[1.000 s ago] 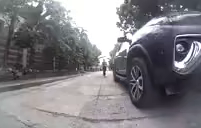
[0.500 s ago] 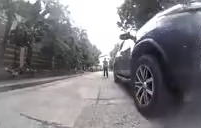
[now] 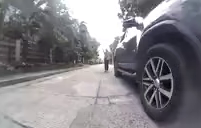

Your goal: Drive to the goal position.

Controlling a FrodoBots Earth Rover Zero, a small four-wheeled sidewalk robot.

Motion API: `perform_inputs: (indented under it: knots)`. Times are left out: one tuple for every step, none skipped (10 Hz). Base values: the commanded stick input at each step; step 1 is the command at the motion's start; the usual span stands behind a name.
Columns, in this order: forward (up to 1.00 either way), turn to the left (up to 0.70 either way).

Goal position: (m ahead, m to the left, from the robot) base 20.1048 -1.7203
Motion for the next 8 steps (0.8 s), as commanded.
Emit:
perform_inputs:
  knots:
    - [0.5,0.0]
    - [0.5,0.0]
    - [0.5,0.0]
    - [0.5,0.0]
    - [0.5,0.0]
    - [0.5,0.0]
    - [0.5,0.0]
    - [0.5,0.0]
